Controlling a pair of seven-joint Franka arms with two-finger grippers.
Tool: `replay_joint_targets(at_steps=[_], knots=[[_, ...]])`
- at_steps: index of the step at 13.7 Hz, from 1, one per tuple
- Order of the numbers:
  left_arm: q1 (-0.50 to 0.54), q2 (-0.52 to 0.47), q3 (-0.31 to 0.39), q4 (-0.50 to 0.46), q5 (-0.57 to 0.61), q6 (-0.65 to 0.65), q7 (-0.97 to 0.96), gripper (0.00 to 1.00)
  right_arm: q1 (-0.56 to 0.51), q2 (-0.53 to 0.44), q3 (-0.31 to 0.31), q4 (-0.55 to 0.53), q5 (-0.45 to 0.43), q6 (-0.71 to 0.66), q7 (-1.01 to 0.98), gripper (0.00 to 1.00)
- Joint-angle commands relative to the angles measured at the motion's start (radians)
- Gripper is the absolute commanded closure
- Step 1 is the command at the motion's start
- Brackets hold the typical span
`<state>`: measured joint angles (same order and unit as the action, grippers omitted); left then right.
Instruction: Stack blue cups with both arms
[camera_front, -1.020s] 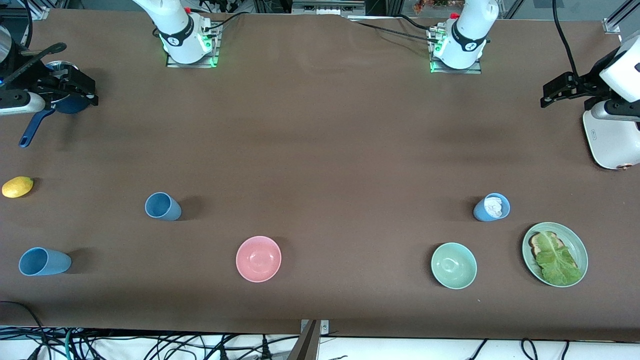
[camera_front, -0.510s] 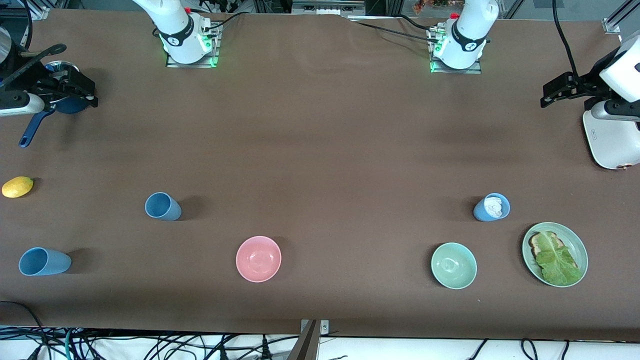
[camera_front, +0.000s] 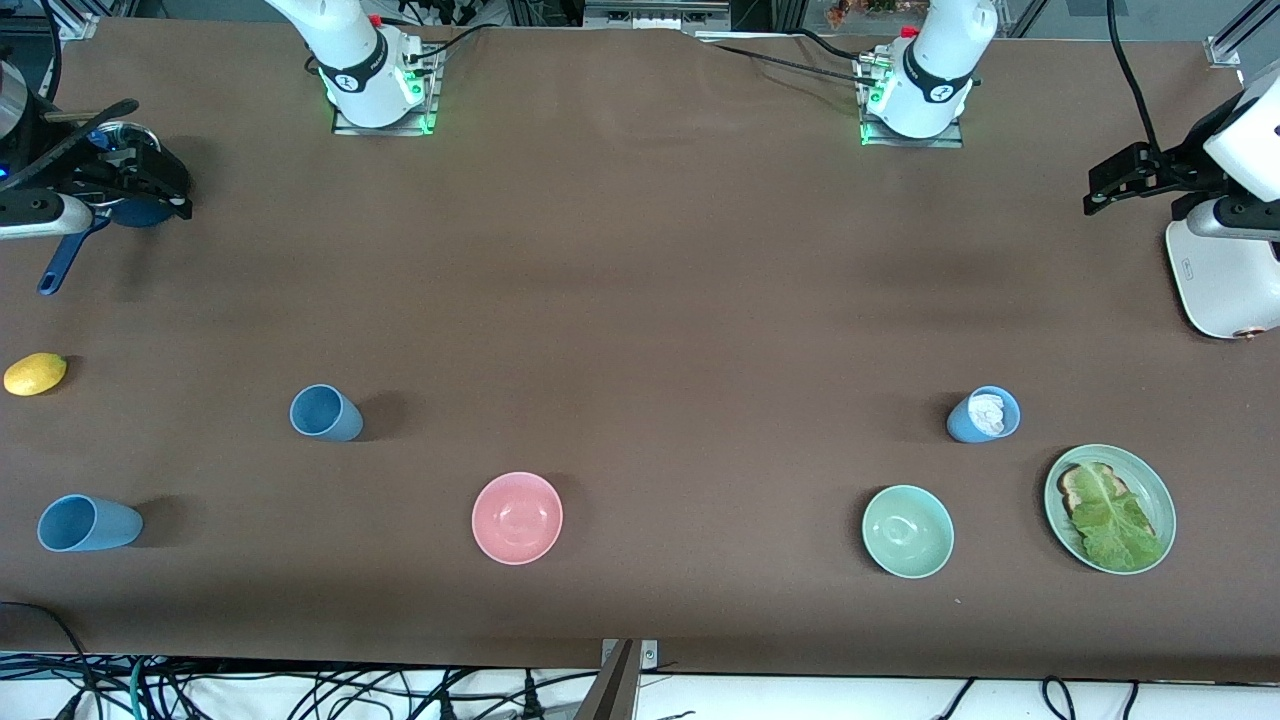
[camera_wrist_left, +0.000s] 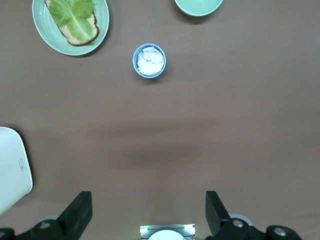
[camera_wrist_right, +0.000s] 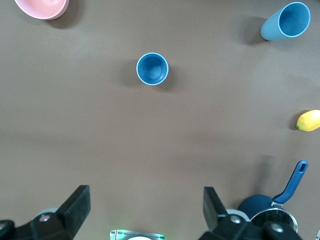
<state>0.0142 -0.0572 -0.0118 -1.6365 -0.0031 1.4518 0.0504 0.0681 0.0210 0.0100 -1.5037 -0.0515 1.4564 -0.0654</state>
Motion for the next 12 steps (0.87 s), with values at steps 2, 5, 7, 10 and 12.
replay_joint_targets(at_steps=[2, 5, 7, 10, 12], knots=[[-0.006, 0.025, -0.002, 0.047, -0.018, -0.014, 0.012, 0.0, 0.002, 0.004, 0.004, 0.01, -0.017, 0.002, -0.008, 0.0], [-0.002, 0.025, -0.002, 0.049, -0.017, -0.013, 0.02, 0.0, 0.004, 0.004, 0.005, 0.005, -0.016, 0.005, -0.005, 0.0], [-0.016, 0.058, -0.016, 0.046, -0.017, -0.02, 0.016, 0.0, 0.006, 0.004, 0.005, 0.002, -0.014, 0.006, -0.005, 0.0], [0.004, 0.097, -0.016, 0.05, -0.014, -0.047, 0.031, 0.0, 0.006, 0.007, 0.004, 0.005, -0.016, 0.002, -0.014, 0.0], [0.045, 0.114, -0.014, 0.041, -0.005, -0.042, 0.093, 0.0, 0.007, 0.02, 0.004, 0.007, -0.014, 0.002, -0.007, 0.0]])
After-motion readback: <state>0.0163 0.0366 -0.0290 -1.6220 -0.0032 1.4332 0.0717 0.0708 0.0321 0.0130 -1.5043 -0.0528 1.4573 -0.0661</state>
